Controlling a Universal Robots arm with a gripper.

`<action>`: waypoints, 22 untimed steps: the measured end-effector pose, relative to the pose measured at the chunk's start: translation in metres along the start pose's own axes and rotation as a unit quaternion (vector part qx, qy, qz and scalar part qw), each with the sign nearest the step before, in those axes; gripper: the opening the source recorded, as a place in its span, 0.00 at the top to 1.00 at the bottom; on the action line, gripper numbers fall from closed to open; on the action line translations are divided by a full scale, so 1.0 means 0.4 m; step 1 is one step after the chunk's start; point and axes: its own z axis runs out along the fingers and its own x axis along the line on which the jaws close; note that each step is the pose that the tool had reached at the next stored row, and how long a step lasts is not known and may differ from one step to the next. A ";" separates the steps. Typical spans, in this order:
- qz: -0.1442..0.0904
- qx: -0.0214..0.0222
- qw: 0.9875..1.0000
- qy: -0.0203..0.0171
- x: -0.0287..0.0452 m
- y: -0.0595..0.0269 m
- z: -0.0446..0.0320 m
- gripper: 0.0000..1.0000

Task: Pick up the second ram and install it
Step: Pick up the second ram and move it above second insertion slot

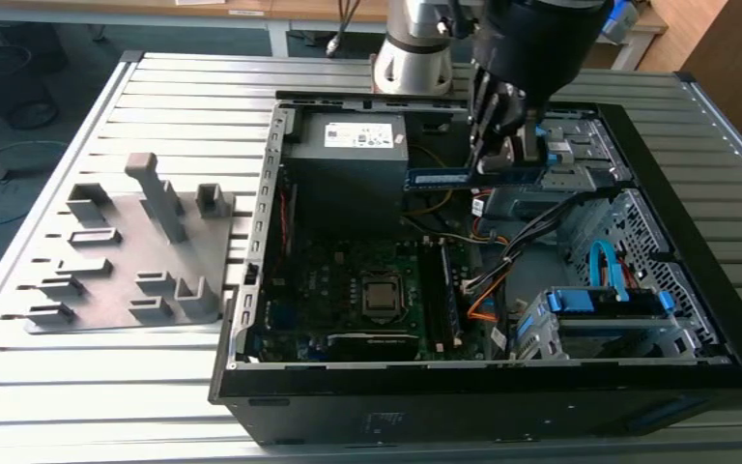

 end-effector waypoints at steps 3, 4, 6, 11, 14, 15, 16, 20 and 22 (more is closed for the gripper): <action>0.000 0.000 1.000 0.000 0.001 -0.015 0.003 0.86; 0.000 0.000 1.000 -0.001 0.001 -0.015 0.004 0.86; 0.004 0.000 1.000 -0.001 0.002 -0.014 0.008 0.86; 0.036 0.002 0.999 -0.002 0.003 -0.013 0.023 0.86; 0.054 0.003 0.999 -0.003 0.005 -0.010 0.031 0.86; 0.054 0.003 0.999 -0.003 0.007 -0.005 0.032 0.86; 0.054 0.003 0.999 -0.003 0.009 0.001 0.033 0.86; 0.054 0.003 0.999 -0.003 0.023 0.023 0.037 0.86; 0.054 0.003 0.999 -0.003 0.031 0.033 0.040 0.86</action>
